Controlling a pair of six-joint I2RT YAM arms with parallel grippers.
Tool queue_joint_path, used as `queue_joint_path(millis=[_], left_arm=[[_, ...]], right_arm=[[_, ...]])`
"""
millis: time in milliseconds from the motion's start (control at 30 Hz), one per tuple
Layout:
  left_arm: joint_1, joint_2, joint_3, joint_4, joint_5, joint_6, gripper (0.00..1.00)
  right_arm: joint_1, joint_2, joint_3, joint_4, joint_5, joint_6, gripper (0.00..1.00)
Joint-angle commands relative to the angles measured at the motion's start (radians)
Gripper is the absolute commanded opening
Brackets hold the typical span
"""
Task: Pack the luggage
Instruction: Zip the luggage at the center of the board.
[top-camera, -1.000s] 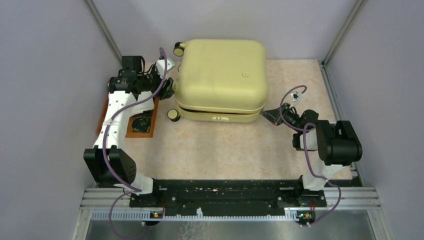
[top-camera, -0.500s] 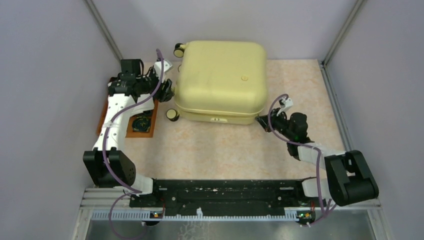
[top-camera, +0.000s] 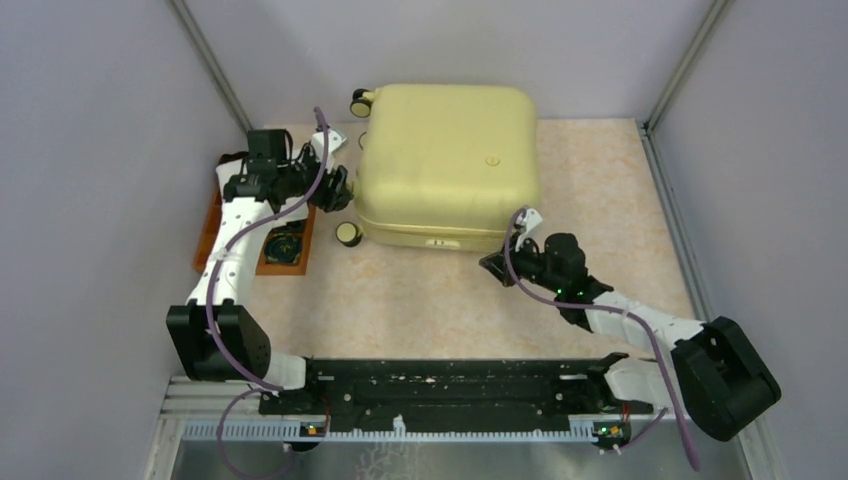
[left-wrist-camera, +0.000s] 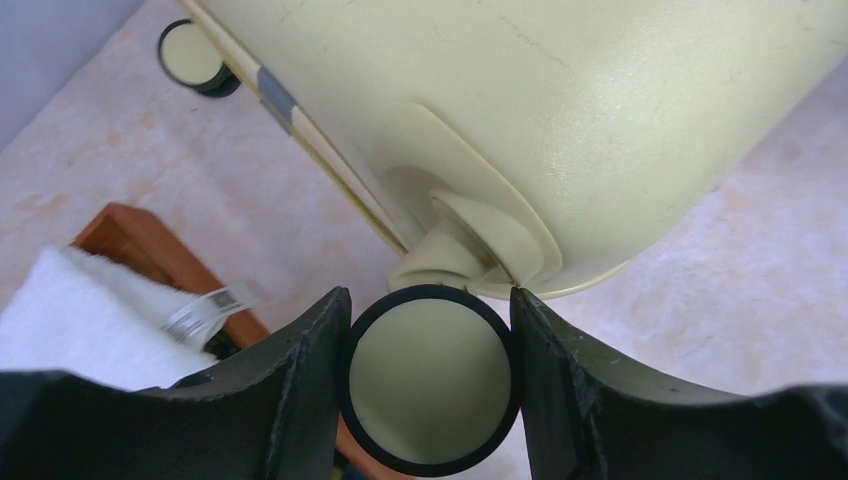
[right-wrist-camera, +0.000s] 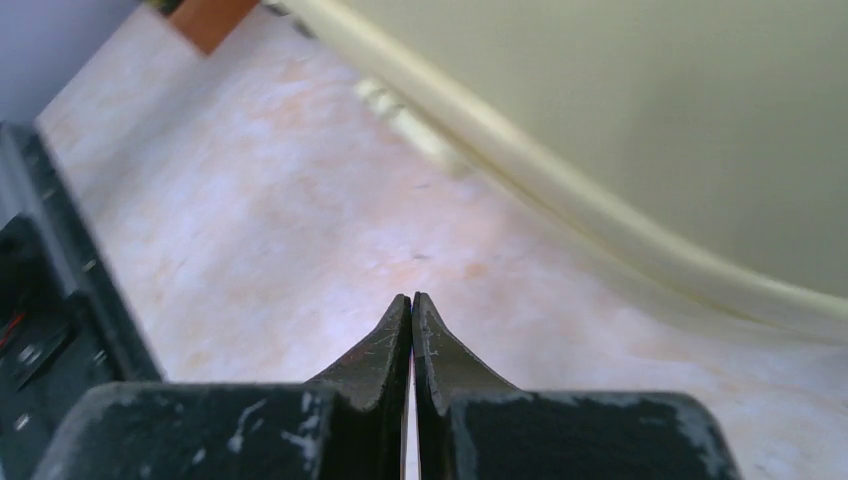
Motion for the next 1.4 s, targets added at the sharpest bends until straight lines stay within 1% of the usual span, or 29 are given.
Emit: queue_joint_path(millis=[0, 67, 200, 267, 333, 400, 433, 467, 500, 567, 600, 667, 767, 800, 867, 933, 1067, 1133, 1267, 1300, 1367], left_arm=[[-0.062, -0.056, 0.081, 0.088, 0.180, -0.102, 0.00], [-0.062, -0.059, 0.109, 0.103, 0.157, -0.126, 0.00], [-0.060, -0.080, 0.115, 0.125, 0.151, -0.138, 0.00], [-0.062, -0.086, 0.105, 0.116, 0.140, -0.134, 0.00], [-0.060, -0.093, 0.091, 0.106, 0.120, -0.119, 0.00], [-0.057, -0.102, 0.073, 0.109, 0.100, -0.107, 0.00], [-0.055, -0.107, 0.068, 0.114, 0.096, -0.104, 0.00], [-0.053, -0.111, 0.064, 0.118, 0.095, -0.103, 0.00], [-0.052, -0.113, 0.063, 0.122, 0.092, -0.102, 0.00], [-0.051, -0.112, 0.070, 0.125, 0.083, -0.101, 0.00], [-0.050, -0.108, 0.075, 0.124, 0.075, -0.101, 0.00], [-0.046, -0.101, 0.085, 0.126, 0.055, -0.101, 0.00], [-0.034, -0.090, 0.096, 0.126, 0.026, -0.111, 0.00], [-0.033, -0.088, 0.099, 0.127, 0.003, -0.116, 0.00], [-0.029, -0.082, 0.106, 0.122, -0.031, -0.121, 0.00], [-0.024, -0.086, 0.101, 0.120, -0.025, -0.121, 0.00], [-0.024, -0.085, 0.099, 0.114, -0.020, -0.124, 0.00], [-0.022, -0.082, 0.101, 0.110, -0.020, -0.121, 0.00], [-0.022, -0.081, 0.099, 0.111, -0.026, -0.117, 0.00], [-0.022, -0.081, 0.097, 0.114, -0.026, -0.117, 0.00], [-0.022, -0.077, 0.095, 0.114, -0.027, -0.117, 0.00]], right_arm=[[0.055, -0.088, 0.083, -0.133, -0.102, -0.035, 0.00], [0.018, -0.119, 0.077, -0.182, -0.108, -0.048, 0.00], [-0.035, -0.155, 0.042, -0.208, -0.119, -0.040, 0.00], [-0.066, -0.182, 0.044, -0.266, -0.051, -0.026, 0.00], [-0.122, -0.224, 0.046, -0.329, 0.051, 0.008, 0.26], [-0.191, -0.275, 0.034, -0.351, 0.087, 0.044, 0.51], [-0.224, -0.293, 0.027, -0.353, 0.082, 0.055, 0.60], [-0.253, -0.302, 0.026, -0.357, 0.069, 0.052, 0.67], [-0.277, -0.298, 0.030, -0.367, 0.061, 0.043, 0.71], [-0.306, -0.269, 0.048, -0.383, 0.042, 0.004, 0.75], [-0.309, -0.250, 0.052, -0.376, 0.035, -0.020, 0.76], [-0.321, -0.212, 0.052, -0.322, 0.017, -0.053, 0.74], [-0.349, -0.144, 0.046, -0.187, -0.073, -0.091, 0.65], [-0.351, -0.122, 0.051, -0.154, -0.087, -0.116, 0.64], [-0.351, -0.087, 0.060, -0.092, -0.082, -0.150, 0.65], [-0.355, -0.038, 0.076, -0.060, -0.063, -0.180, 0.66], [-0.370, 0.065, 0.129, -0.032, -0.079, -0.237, 0.65], [-0.381, 0.092, 0.135, -0.005, -0.083, -0.250, 0.61], [-0.391, 0.111, 0.128, 0.072, -0.079, -0.252, 0.41], [-0.391, 0.115, 0.124, 0.092, -0.093, -0.251, 0.38], [-0.390, 0.120, 0.118, 0.129, -0.126, -0.247, 0.36]])
